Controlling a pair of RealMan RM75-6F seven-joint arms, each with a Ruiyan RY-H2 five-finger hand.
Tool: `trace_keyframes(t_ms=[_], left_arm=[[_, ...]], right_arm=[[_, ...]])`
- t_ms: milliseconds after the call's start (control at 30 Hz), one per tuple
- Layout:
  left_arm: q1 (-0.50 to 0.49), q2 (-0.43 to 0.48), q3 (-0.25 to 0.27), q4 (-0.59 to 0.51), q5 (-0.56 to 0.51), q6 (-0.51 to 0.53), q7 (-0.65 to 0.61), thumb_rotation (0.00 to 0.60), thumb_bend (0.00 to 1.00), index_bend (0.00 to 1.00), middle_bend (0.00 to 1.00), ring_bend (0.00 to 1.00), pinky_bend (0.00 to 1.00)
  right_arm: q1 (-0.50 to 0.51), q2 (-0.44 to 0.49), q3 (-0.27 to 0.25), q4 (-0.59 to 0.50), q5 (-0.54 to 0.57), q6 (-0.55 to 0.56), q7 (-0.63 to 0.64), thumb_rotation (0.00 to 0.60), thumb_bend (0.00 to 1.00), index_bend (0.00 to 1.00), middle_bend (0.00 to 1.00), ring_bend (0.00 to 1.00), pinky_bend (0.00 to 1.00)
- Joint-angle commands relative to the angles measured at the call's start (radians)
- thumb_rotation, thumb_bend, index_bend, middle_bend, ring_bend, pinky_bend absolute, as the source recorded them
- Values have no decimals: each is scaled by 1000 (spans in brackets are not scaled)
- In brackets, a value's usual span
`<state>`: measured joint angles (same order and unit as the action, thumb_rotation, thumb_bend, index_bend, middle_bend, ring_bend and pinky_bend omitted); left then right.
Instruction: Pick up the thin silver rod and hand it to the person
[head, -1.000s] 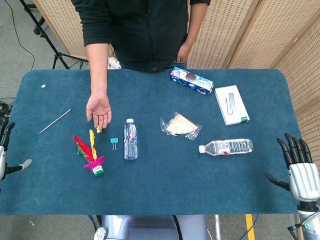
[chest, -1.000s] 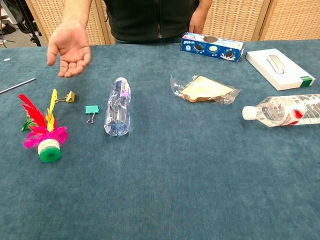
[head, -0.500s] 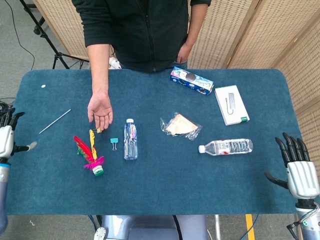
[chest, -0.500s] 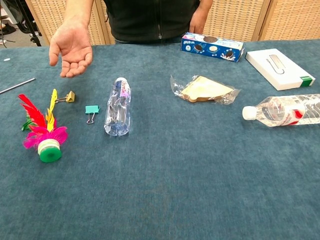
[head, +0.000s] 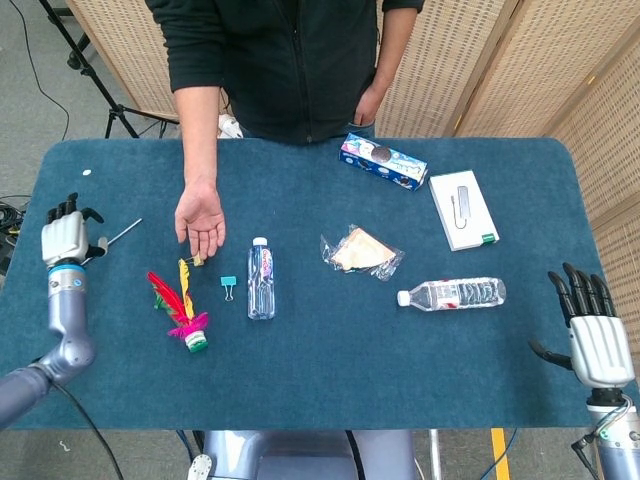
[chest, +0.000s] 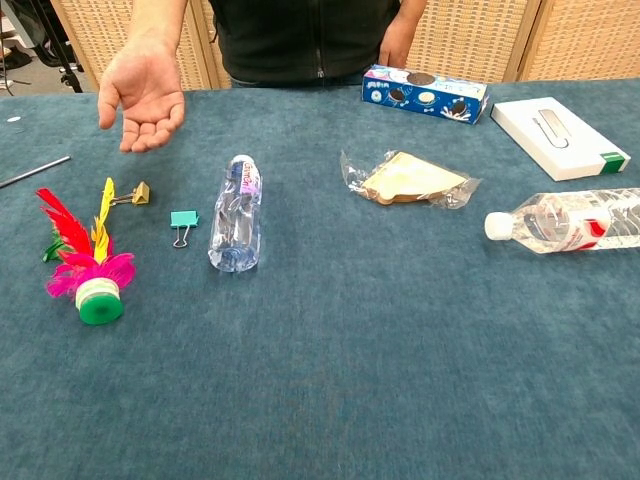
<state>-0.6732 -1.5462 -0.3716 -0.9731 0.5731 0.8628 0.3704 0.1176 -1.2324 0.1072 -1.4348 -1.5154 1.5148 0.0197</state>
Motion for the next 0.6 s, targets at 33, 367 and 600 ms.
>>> trace_keyframes(t_ms=[33, 367, 600], left_arm=[[-52, -67, -15, 101, -56, -57, 39, 600, 408, 408, 0, 0, 0], [-124, -216, -36, 364, -136, -156, 88, 600, 409, 413, 0, 0, 0], [-147, -305, -49, 532, -134, -230, 89, 600, 408, 419, 0, 0, 0]], right_arm=[[3, -4, 0, 4, 6, -9, -5, 600, 0, 0, 0, 0, 0], [11, -11, 1, 13, 25, -34, -16, 600, 0, 0, 0, 0, 0], [15, -14, -1, 15, 32, -47, -20, 600, 0, 0, 0, 0, 0]])
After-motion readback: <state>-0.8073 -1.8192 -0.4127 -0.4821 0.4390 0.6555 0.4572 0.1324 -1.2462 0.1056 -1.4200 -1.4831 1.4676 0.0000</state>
